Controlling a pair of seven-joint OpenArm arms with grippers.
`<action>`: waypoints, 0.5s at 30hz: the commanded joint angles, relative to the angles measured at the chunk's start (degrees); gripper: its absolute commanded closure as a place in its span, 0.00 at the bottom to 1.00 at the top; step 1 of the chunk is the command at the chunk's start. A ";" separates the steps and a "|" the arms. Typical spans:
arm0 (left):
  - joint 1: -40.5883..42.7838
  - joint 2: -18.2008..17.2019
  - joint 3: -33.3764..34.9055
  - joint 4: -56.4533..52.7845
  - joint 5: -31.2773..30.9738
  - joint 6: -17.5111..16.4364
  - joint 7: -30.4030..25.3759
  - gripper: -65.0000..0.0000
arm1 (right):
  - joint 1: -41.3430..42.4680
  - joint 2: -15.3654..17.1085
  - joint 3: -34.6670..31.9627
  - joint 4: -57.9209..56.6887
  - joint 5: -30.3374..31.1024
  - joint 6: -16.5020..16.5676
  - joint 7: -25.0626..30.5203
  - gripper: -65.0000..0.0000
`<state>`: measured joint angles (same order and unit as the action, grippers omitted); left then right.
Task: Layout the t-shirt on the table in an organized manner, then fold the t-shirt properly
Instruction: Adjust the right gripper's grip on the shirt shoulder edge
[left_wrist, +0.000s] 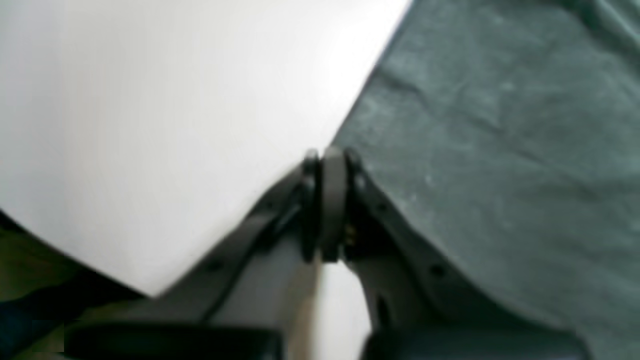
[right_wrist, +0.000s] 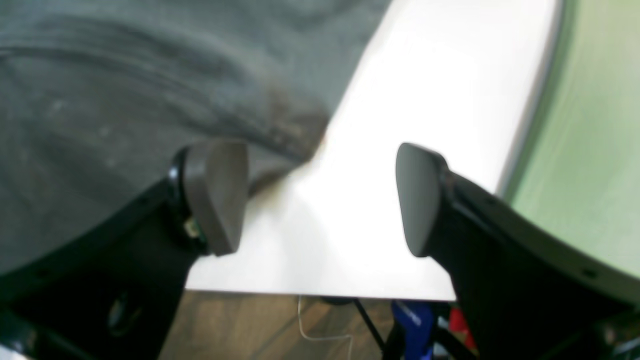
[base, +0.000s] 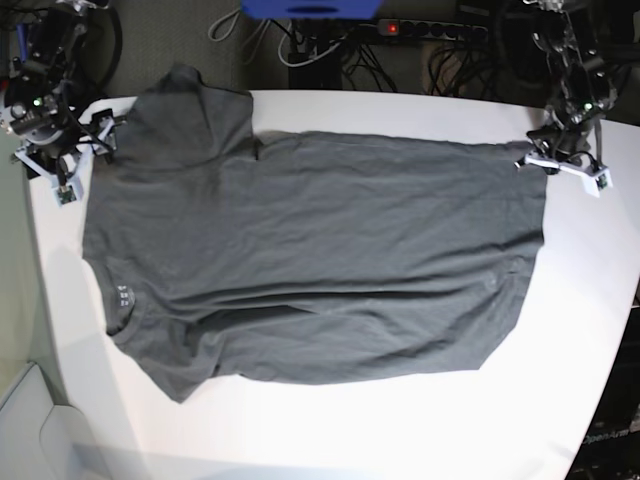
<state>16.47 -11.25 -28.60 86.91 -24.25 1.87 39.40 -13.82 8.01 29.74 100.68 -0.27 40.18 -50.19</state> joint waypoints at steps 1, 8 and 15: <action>0.54 -0.05 0.25 -0.19 -0.41 -0.15 3.11 1.00 | -0.55 0.21 0.20 1.16 0.41 -0.18 0.83 0.29; -0.07 -0.84 0.34 -0.19 -0.41 -0.15 3.11 1.00 | -2.22 0.03 0.11 1.16 0.41 -0.18 0.83 0.29; -0.34 -1.19 0.25 -0.19 -0.50 -0.15 3.11 1.00 | -2.66 -1.99 0.02 1.16 0.41 -0.18 0.74 0.29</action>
<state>16.12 -12.23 -28.42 86.72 -24.67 1.69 40.45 -16.45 5.23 29.45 100.73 -0.03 40.21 -50.17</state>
